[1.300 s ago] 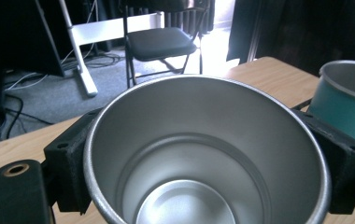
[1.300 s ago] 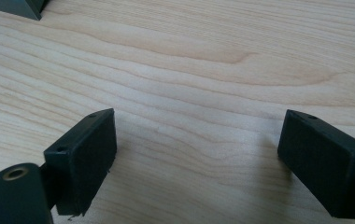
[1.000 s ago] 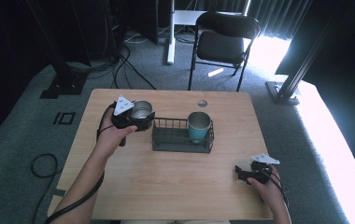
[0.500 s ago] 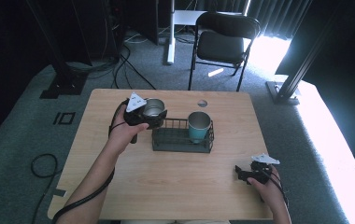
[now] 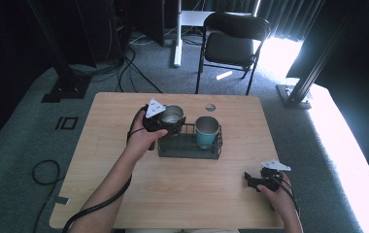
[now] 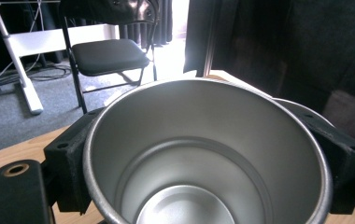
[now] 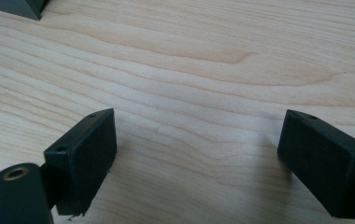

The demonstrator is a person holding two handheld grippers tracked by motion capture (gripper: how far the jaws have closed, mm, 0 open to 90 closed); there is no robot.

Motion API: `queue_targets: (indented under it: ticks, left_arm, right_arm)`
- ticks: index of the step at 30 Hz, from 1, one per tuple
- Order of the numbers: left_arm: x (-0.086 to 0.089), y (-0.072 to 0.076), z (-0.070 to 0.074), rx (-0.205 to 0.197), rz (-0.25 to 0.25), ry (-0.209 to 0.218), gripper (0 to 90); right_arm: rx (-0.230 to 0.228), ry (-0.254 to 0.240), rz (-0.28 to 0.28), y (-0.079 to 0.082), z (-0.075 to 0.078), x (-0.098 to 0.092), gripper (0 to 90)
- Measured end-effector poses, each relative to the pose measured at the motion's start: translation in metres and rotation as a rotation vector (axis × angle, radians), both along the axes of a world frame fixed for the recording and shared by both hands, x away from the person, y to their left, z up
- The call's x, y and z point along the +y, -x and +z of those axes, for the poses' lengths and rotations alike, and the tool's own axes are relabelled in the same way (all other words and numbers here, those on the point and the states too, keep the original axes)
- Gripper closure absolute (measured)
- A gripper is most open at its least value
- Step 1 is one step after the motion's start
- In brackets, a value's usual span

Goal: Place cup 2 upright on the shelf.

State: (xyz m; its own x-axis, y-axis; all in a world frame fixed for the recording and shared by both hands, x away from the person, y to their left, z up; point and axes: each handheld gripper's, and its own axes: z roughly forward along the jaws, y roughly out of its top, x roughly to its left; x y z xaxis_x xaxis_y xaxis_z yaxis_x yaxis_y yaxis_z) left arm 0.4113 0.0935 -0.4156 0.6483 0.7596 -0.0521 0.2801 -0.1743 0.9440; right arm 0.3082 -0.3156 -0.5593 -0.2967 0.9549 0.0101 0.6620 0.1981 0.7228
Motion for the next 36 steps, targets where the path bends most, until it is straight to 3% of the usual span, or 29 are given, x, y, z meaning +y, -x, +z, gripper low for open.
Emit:
queue_targets:
  ticks: [14,21,36]
  left_arm:
    - [-0.019,-0.003,-0.027,0.035,0.024,0.009,13.9]
    - [-0.020,-0.003,-0.041,0.034,0.056,-0.013,13.9]
    - [-0.025,-0.003,-0.061,0.051,0.046,-0.052,13.9]
  right_arm:
    - [0.000,0.000,0.000,0.000,0.000,0.000,11.3]
    - [0.000,0.000,0.000,0.000,0.000,0.000,11.3]
    - [0.000,0.000,0.000,0.000,0.000,0.000,11.4]
